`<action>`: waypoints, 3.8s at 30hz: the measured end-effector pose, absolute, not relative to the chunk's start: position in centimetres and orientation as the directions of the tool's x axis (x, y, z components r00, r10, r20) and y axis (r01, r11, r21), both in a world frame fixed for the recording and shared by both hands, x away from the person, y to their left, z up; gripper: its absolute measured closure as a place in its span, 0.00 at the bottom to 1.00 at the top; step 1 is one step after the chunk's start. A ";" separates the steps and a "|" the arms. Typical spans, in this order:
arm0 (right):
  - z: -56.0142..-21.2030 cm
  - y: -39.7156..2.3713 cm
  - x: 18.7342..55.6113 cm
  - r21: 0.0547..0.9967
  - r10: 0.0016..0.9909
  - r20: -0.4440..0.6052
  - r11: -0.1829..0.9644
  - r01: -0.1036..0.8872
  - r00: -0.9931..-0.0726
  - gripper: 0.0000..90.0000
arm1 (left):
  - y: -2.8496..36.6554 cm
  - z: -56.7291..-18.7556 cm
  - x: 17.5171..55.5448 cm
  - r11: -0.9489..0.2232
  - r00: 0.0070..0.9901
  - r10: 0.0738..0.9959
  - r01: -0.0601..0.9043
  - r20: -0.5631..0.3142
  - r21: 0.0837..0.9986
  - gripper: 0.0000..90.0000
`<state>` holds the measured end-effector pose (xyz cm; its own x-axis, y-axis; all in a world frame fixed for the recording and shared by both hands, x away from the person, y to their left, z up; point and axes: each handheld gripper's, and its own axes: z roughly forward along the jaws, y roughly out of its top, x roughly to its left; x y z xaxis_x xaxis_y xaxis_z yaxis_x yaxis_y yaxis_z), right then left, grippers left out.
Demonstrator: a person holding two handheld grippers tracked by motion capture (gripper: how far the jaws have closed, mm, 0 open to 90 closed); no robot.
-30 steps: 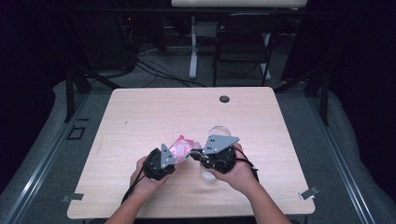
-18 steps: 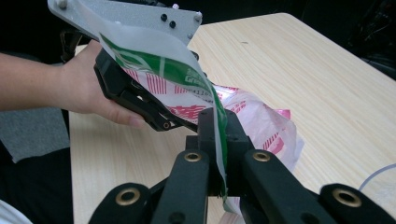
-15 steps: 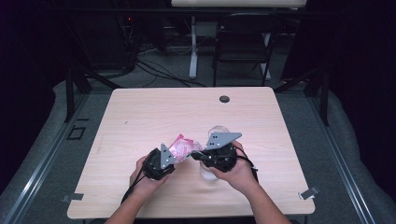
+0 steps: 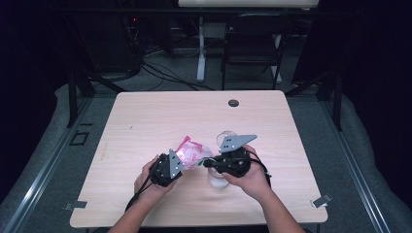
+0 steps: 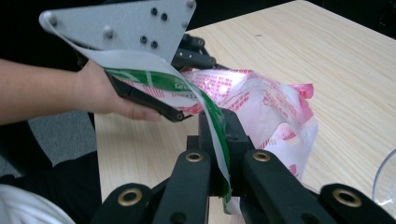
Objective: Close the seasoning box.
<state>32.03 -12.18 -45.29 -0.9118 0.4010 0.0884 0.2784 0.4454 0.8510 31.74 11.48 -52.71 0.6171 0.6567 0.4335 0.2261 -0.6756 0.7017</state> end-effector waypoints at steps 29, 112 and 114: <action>-45.6 -13.2 32.1 0.827 0.418 0.034 0.499 0.261 -0.908 1.00 | 10.9 -51.0 31.9 -0.782 0.555 0.567 0.130 0.609 0.610 0.67; -45.8 -14.8 31.8 0.826 0.471 0.035 0.482 0.291 -0.881 1.00 | 8.9 -48.7 30.9 -0.944 0.415 0.275 -0.052 0.867 0.325 0.69; -45.9 -14.8 31.8 0.826 0.469 0.037 0.483 0.291 -0.882 1.00 | 8.8 -48.7 30.9 -0.948 0.406 0.263 -0.061 0.876 0.313 0.69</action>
